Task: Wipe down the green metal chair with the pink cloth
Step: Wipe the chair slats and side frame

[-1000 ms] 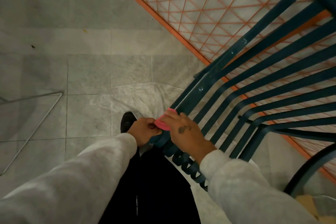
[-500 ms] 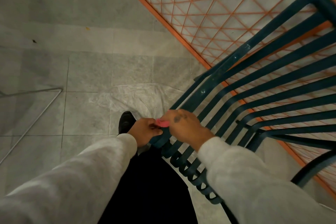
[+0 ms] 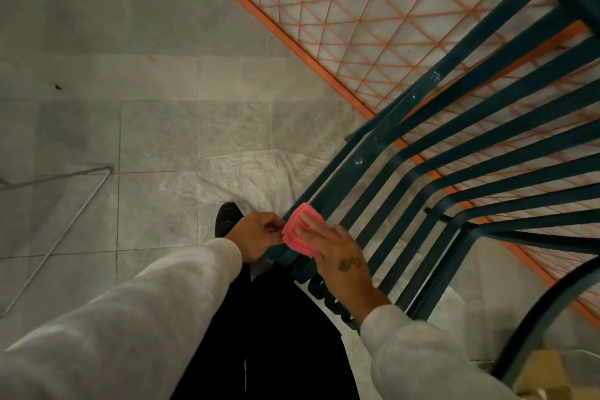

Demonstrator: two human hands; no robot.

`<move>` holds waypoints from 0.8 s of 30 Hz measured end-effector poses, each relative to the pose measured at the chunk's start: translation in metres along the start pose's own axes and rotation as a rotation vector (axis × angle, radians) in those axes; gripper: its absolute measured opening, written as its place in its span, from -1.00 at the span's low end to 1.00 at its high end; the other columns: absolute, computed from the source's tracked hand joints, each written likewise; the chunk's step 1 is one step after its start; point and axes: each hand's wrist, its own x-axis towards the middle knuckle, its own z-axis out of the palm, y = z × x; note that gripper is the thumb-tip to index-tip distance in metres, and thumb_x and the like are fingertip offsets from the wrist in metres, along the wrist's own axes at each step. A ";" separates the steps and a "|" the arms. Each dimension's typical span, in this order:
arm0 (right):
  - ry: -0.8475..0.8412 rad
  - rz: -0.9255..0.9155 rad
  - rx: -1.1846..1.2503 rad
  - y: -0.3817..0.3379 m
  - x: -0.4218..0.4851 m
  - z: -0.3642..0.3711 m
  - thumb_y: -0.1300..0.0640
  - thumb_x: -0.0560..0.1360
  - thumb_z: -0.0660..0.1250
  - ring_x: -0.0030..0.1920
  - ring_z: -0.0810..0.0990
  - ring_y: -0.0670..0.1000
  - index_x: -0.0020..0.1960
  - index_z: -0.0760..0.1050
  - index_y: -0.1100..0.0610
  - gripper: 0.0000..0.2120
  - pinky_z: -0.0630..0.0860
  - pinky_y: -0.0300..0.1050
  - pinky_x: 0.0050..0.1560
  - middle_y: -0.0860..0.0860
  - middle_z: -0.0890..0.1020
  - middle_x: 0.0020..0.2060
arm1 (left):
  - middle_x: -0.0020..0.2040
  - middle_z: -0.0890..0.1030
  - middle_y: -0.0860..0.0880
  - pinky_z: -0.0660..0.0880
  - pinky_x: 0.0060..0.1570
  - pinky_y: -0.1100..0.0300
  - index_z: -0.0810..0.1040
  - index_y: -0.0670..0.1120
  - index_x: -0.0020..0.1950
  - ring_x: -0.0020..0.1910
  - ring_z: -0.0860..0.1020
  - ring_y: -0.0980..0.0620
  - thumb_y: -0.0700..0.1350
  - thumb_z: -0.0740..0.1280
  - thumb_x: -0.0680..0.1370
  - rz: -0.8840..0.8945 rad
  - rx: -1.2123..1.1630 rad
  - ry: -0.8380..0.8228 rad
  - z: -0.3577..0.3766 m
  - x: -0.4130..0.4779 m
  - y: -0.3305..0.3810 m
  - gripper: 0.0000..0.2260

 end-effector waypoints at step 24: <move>0.221 0.333 0.138 0.021 0.042 -0.018 0.43 0.46 0.36 0.40 0.41 -0.05 0.30 0.54 0.08 -0.53 0.20 0.08 0.50 -0.02 0.49 0.36 | -0.01 0.69 -0.04 0.51 0.16 0.16 0.64 -0.10 0.09 0.02 0.63 0.03 -0.15 0.46 0.44 -0.110 0.060 0.015 0.001 -0.008 0.016 -0.77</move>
